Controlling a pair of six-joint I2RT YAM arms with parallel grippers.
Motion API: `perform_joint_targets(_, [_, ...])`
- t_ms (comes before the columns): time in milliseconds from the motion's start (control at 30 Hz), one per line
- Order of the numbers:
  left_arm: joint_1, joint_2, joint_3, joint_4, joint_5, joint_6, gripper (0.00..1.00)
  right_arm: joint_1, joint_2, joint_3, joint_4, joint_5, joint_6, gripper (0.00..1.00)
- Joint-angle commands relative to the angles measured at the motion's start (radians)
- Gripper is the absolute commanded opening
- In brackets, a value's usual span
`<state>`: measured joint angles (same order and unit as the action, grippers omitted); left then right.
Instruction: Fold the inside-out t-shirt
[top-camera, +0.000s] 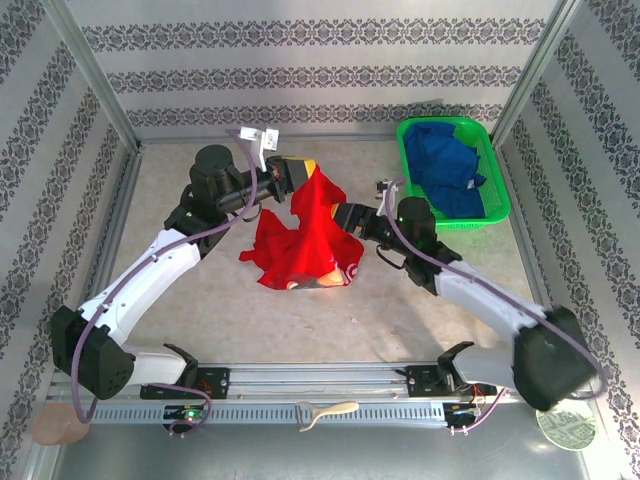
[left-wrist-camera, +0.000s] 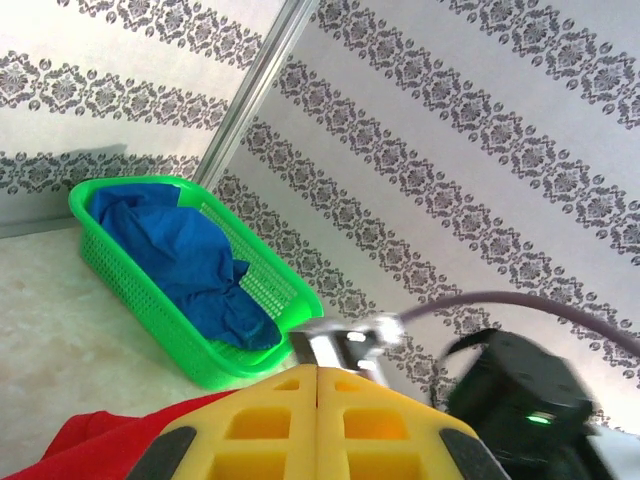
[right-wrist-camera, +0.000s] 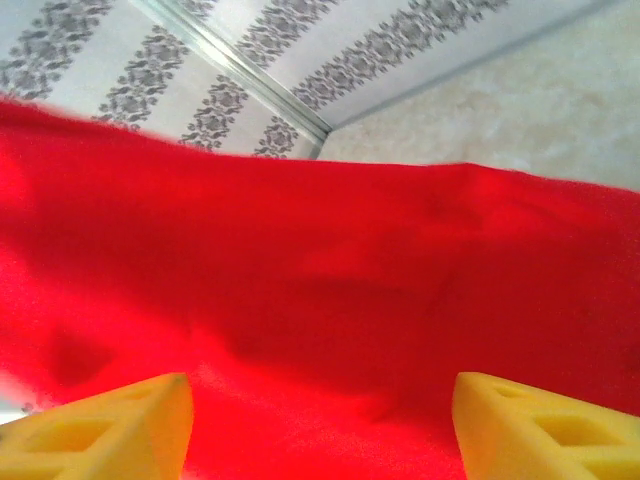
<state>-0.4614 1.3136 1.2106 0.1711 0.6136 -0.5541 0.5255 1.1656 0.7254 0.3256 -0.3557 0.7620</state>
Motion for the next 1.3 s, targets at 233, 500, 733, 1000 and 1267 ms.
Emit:
perform_joint_targets(233, [0.011,-0.018,0.052,-0.034,0.011,-0.027,0.00,0.187,0.068,0.349,-0.320,0.258,-0.270,0.75])
perform_joint_targets(500, [-0.013,-0.073,0.038,-0.020,0.024,-0.062,0.00,0.118,0.205,0.391,-0.233,0.260,-0.256,0.01])
perform_joint_targets(733, [0.032,-0.149,-0.076,-0.104,-0.098,0.026,0.61,-0.045,0.073,0.167,-0.020,-0.173,-0.248,0.00])
perform_joint_targets(1000, [0.046,-0.059,-0.199,-0.083,-0.091,0.119,0.73,-0.090,0.014,0.107,0.001,-0.372,-0.240,0.00])
perform_joint_targets(1267, [0.046,0.072,-0.176,-0.060,-0.027,0.136,0.78,-0.083,0.042,0.121,0.008,-0.424,-0.233,0.00])
